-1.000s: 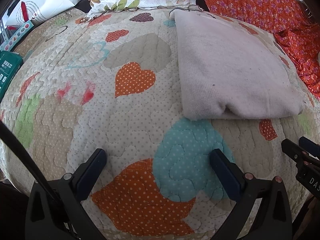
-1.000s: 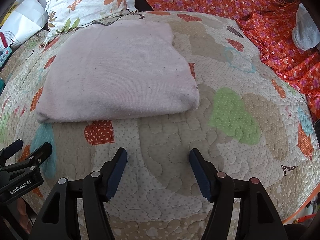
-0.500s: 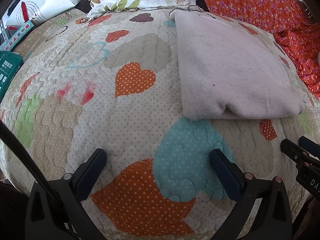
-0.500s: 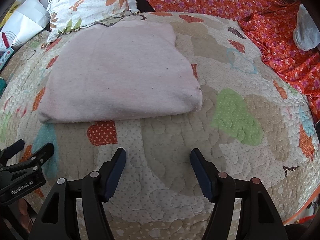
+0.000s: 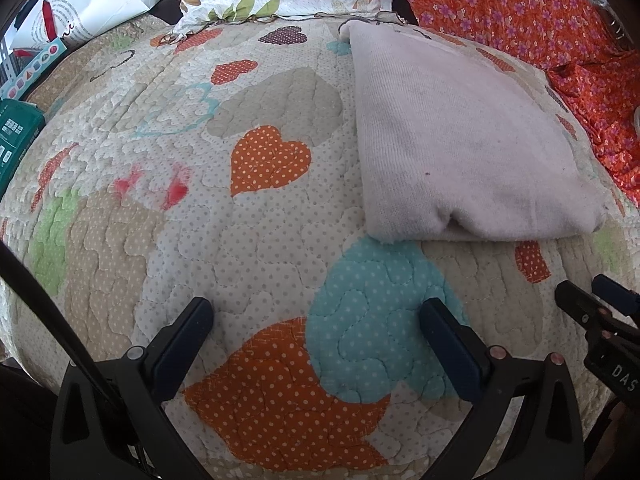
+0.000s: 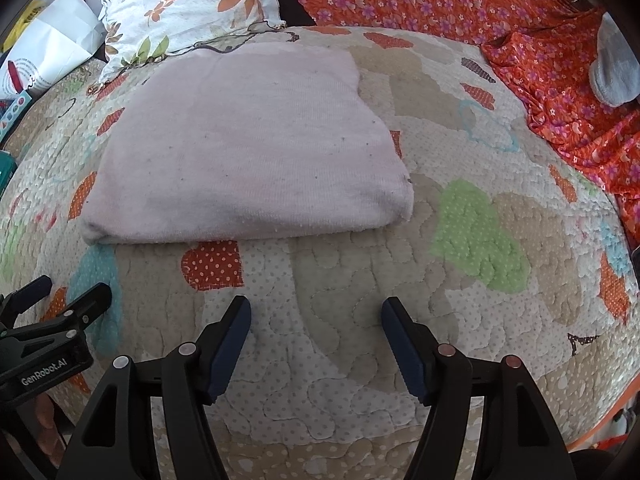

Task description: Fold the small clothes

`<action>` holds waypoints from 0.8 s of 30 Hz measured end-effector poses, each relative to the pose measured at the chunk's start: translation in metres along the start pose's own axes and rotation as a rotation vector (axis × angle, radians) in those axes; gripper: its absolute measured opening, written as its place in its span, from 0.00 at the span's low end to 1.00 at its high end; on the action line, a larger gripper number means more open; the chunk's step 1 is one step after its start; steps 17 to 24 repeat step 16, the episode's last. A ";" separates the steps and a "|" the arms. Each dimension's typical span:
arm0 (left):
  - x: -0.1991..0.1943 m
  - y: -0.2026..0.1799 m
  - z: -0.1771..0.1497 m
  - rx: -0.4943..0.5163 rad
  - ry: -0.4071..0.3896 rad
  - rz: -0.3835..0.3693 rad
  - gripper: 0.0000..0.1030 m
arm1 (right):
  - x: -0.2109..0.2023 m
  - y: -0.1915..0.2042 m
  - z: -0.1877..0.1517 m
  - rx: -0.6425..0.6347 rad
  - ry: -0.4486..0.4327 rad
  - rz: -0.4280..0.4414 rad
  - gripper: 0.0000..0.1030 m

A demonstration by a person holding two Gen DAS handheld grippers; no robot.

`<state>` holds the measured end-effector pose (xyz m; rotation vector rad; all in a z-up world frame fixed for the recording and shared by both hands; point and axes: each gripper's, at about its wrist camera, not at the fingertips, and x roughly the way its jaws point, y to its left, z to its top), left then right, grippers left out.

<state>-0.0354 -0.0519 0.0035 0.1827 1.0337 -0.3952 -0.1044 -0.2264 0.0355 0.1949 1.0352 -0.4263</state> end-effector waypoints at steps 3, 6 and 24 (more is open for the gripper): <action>-0.007 -0.001 0.000 -0.001 -0.039 0.010 1.00 | -0.003 0.000 0.000 -0.002 -0.018 0.001 0.70; -0.013 -0.006 0.001 0.032 -0.067 0.015 1.00 | -0.007 0.002 0.001 -0.008 -0.038 -0.007 0.70; -0.032 -0.006 -0.005 0.060 -0.115 0.003 1.00 | -0.020 0.008 -0.002 -0.037 -0.108 -0.042 0.70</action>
